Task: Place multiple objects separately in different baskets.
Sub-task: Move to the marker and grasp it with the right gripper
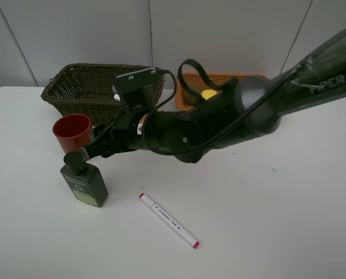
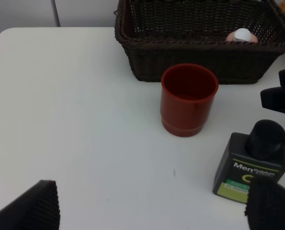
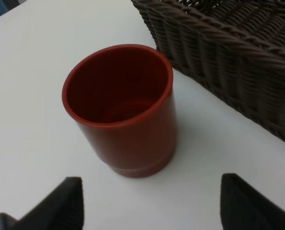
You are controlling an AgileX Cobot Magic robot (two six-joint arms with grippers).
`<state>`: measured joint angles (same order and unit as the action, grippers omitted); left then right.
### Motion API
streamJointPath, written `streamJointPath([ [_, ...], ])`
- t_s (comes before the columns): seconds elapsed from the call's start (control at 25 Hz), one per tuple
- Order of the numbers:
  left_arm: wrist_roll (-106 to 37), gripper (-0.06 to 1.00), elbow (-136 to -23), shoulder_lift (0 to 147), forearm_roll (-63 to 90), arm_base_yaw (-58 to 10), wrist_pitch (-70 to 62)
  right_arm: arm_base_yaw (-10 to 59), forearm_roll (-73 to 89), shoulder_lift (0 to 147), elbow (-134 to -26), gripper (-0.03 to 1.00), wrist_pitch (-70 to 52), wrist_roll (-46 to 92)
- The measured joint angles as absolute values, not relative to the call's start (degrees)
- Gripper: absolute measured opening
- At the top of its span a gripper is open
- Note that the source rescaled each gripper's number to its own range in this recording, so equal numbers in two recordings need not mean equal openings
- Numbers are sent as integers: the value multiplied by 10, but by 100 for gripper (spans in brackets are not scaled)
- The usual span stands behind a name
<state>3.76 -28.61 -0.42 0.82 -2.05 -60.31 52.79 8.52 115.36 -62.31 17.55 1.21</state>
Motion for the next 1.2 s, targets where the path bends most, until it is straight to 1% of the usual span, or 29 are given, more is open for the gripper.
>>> streamJointPath([
  [0.12,38,100,-286,-4,8,-21,-603,528,104,1154,-623,58,153,12],
  [0.32,38,100,-286,-4,8,-21,-603,528,121,1154,-623,58,24,12],
  [0.6,38,100,-286,-4,8,-21,-603,528,122,1154,-623,58,-124,12],
  [0.92,38,100,-286,-4,8,-21,-603,528,117,1154,-623,58,-201,12],
  [1.2,38,100,-286,-4,8,-21,-603,528,70,1154,-623,58,-280,12],
])
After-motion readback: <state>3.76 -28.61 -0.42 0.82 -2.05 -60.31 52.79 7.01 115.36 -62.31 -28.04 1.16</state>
